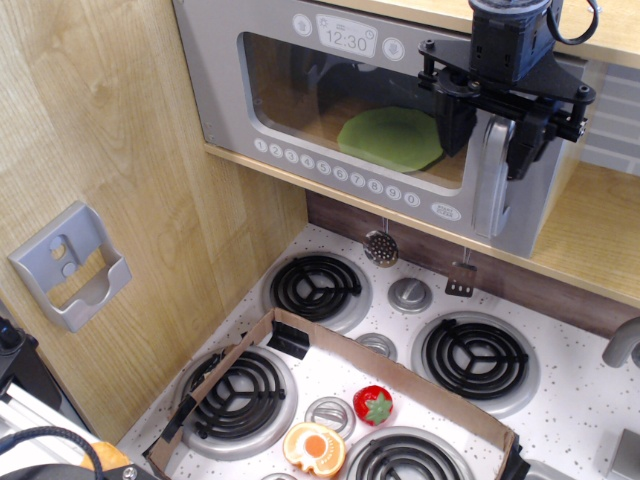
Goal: Open microwave
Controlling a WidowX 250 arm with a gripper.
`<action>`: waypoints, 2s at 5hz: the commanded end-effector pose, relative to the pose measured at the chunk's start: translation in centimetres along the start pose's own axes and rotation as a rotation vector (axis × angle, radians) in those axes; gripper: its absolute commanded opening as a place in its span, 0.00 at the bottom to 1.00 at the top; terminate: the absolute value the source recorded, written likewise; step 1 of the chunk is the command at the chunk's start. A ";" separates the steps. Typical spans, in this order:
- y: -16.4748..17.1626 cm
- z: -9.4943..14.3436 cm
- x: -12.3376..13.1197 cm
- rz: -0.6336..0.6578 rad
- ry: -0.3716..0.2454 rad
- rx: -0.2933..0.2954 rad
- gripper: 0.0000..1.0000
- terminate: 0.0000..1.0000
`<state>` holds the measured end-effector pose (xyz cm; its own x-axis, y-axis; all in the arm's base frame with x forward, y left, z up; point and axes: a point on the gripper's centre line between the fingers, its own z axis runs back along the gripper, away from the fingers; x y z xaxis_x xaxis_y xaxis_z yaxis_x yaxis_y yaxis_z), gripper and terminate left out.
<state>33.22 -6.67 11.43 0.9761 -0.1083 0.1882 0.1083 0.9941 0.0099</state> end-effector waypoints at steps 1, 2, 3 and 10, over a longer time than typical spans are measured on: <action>-0.7 1.0 -0.7 0.063 -0.087 0.029 0.00 0.00; -1.4 0.4 -3.3 0.128 -0.083 0.018 0.00 0.00; -2.1 0.3 -6.6 0.203 -0.070 0.018 0.00 0.00; -13.5 1.9 -3.7 -0.029 -0.026 -0.032 1.00 0.00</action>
<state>28.01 -18.72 10.78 0.9733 -0.1478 0.1755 0.1500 0.9887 0.0006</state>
